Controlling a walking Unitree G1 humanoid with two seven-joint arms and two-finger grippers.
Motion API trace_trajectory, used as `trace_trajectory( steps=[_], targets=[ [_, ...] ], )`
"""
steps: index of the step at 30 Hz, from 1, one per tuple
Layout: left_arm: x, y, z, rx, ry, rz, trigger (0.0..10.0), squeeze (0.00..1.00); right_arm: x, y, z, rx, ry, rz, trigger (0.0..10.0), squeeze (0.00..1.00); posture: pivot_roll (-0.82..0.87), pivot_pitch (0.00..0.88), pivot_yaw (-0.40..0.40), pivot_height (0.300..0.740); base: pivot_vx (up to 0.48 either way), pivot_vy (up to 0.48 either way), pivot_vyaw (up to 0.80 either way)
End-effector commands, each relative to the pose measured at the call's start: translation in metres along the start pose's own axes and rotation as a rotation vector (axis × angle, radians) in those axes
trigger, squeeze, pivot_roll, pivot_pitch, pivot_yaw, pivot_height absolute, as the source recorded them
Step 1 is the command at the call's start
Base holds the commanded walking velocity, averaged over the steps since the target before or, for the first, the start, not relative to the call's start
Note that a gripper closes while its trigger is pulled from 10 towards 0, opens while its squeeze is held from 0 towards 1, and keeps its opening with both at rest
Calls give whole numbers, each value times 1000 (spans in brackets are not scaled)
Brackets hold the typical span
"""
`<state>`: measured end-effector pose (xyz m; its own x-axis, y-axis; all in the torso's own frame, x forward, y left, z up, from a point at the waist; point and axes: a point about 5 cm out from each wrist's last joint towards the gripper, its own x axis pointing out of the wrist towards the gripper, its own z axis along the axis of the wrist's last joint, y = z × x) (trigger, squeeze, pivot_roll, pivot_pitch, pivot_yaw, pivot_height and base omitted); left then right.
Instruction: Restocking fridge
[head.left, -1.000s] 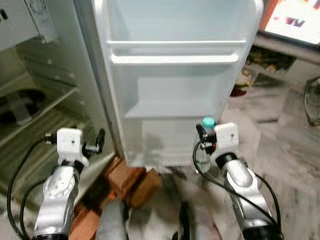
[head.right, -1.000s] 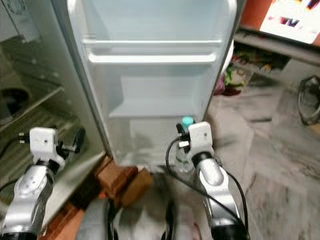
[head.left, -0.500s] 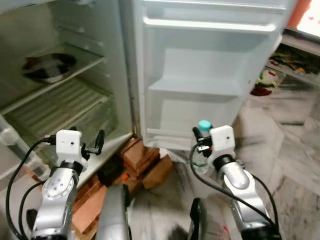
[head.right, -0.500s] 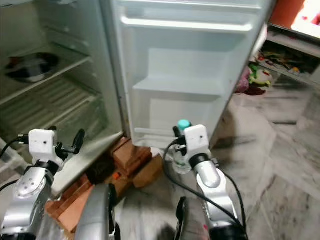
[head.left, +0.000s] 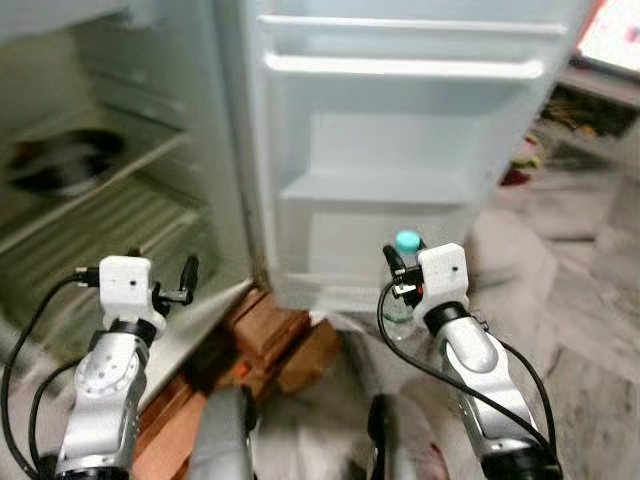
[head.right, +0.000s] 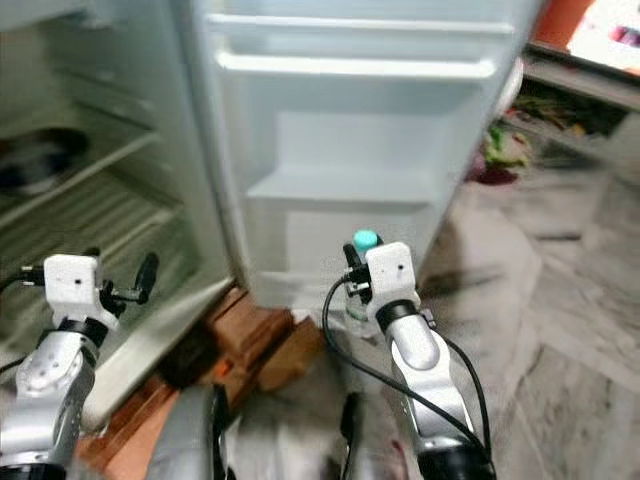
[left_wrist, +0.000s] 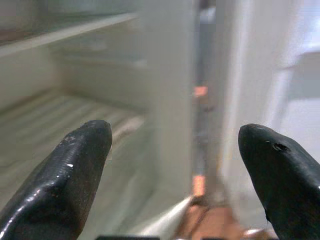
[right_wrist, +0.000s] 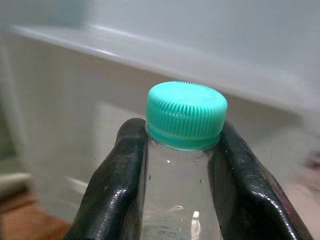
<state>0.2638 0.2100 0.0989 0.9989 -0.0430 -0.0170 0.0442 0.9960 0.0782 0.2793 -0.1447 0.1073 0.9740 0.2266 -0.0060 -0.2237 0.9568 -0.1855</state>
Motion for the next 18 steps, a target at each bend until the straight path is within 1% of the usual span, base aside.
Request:
trace_trajectory(
  steps=[1,2,4,6,10,14,18],
  targets=[
    [0,-2,2,7,-3,-17,10000,0,1,-6,5,-11,-26,-31,10000,0,38,59,-37,581,270,0,0],
    [0,-2,2,7,-3,-18,10000,0,1,-8,3,-36,-14,-51,10000,0,38,59,-38,581,266,0,0],
    [0,-2,2,6,-3,-19,10000,0,1,-10,1,-45,-1,-69,10000,0,37,61,-38,581,257,0,0],
    [0,-2,2,2,-5,-14,10000,0,1,-12,0,-54,8,-77,10000,0,37,62,-38,581,0,0,0],
    [0,-3,2,-8,-6,-13,10000,0,2,-13,-5,-24,40,-74,10000,0,38,66,-38,581,0,0,0],
    [0,-3,2,-7,-4,-11,10000,0,5,-11,-8,-19,60,-61,10000,0,42,69,-38,581,0,0,0],
    [-2,-3,2,-8,2,-13,10000,0,12,-7,-12,-15,84,-33,10000,0,55,87,-37,581,0,0,0]
  ],
)
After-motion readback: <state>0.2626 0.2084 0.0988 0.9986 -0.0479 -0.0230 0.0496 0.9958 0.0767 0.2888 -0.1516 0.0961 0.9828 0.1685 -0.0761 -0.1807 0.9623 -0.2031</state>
